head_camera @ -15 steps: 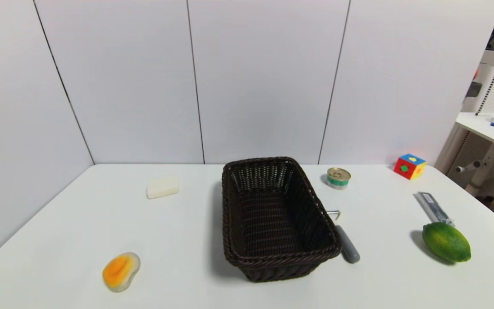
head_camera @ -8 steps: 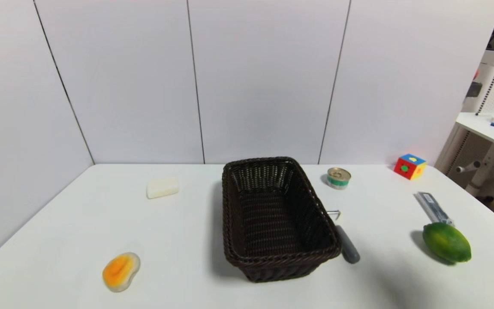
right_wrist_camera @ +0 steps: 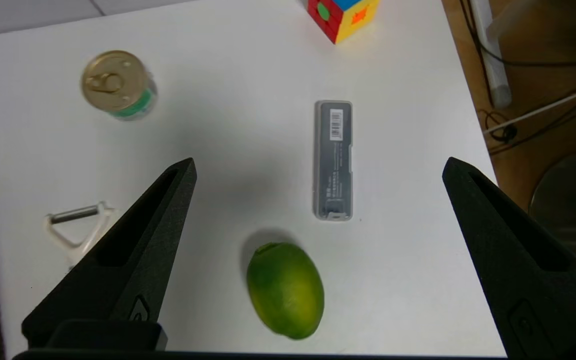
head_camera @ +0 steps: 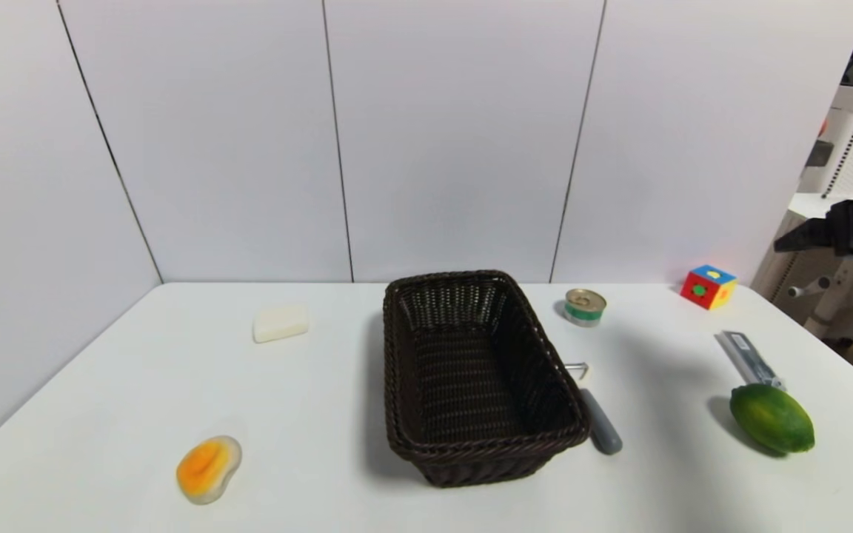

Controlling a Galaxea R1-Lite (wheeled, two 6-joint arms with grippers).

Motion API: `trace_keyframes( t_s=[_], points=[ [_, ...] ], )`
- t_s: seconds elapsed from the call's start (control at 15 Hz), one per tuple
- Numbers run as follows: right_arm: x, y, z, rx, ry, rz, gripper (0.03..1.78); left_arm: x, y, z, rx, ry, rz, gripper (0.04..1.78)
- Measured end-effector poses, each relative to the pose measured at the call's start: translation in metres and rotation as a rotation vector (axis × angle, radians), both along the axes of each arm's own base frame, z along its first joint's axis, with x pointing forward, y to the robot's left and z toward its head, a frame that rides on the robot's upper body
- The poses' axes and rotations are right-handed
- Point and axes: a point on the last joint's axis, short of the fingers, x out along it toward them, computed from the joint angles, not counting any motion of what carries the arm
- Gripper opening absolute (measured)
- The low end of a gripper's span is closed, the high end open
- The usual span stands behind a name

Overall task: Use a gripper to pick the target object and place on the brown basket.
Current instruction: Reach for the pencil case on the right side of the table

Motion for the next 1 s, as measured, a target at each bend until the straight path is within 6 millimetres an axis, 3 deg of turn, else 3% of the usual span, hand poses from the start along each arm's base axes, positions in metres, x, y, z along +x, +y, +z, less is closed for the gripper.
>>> trace_keyframes(
  t_s=[0.2, 0.4, 0.73, 1.0],
  points=[
    [0.036, -0.015, -0.030, 0.019, 0.095, -0.013, 1.70, 0.000, 0.000, 0.000, 0.000, 0.000, 0.000, 1.69],
    [0.058, -0.022, -0.060, 0.039, 0.183, -0.023, 1.70, 0.000, 0.000, 0.000, 0.000, 0.000, 0.000, 1.69],
    [0.066, -0.029, -0.096, 0.086, 0.374, -0.035, 1.70, 0.000, 0.000, 0.000, 0.000, 0.000, -0.001, 1.69],
    [0.078, -0.038, -0.114, 0.099, 0.417, -0.049, 1.70, 0.000, 0.000, 0.000, 0.000, 0.000, 0.000, 1.69]
  ],
)
